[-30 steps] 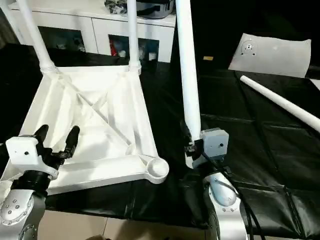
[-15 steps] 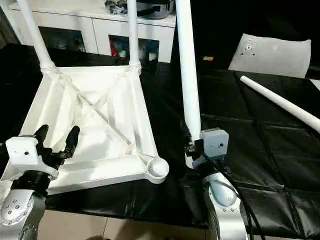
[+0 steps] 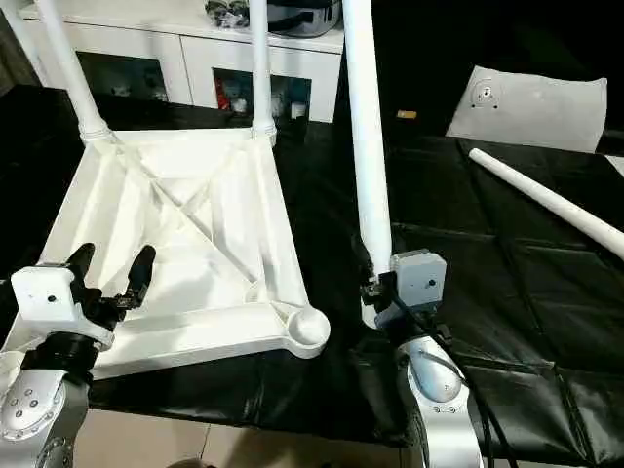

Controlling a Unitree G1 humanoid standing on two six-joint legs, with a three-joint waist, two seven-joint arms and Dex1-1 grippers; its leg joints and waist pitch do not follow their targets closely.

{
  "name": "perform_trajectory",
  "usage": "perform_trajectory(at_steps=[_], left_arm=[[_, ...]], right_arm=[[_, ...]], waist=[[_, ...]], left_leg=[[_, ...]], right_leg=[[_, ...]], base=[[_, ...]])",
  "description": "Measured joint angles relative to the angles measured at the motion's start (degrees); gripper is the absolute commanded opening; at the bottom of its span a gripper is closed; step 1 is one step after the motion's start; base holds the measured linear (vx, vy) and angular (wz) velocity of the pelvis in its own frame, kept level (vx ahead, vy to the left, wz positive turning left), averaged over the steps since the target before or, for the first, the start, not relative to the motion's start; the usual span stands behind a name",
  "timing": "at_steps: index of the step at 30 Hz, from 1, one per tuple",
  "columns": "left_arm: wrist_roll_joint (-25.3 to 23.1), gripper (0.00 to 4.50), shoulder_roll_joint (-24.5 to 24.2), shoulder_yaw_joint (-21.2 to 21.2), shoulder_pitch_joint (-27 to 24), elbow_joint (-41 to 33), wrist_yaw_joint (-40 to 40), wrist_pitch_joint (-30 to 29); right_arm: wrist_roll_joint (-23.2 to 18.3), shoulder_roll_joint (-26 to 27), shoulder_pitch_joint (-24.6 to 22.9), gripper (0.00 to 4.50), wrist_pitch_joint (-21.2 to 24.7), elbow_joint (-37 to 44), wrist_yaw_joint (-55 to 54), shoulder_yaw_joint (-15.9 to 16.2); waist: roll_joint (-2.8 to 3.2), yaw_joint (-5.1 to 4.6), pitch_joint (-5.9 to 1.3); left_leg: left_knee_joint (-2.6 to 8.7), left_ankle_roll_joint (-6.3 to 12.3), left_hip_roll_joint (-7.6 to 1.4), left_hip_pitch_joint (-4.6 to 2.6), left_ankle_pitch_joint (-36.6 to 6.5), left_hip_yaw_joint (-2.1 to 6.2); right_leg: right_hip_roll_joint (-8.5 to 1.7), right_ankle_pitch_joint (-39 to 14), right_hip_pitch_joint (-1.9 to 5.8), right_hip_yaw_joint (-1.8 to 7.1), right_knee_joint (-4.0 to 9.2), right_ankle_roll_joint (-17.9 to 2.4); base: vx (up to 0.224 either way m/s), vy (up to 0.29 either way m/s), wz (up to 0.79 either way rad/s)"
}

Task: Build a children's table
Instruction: Pick table leg

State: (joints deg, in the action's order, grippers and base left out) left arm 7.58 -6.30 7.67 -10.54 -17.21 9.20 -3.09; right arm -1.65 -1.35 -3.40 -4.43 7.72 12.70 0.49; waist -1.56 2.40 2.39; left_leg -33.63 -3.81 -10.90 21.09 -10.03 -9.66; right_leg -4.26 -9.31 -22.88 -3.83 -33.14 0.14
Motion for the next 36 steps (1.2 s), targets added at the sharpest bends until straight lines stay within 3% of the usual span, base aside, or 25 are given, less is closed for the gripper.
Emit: perform_trajectory(at_steps=[36], left_arm=[[0.0, 4.09, 0.0, 0.0, 0.0, 0.0, 0.0, 0.0]], right_arm=[[0.0, 0.0, 0.0, 1.85, 0.0, 0.0, 0.0, 0.0]], waist=[[-0.02, 0.8, -0.01]], left_leg=[[-0.01, 0.0, 0.0, -0.06, 0.0, 0.0]], right_leg=[[0.0, 0.0, 0.07, 0.0, 0.0, 0.0]], base=[[0.0, 0.0, 0.0]])
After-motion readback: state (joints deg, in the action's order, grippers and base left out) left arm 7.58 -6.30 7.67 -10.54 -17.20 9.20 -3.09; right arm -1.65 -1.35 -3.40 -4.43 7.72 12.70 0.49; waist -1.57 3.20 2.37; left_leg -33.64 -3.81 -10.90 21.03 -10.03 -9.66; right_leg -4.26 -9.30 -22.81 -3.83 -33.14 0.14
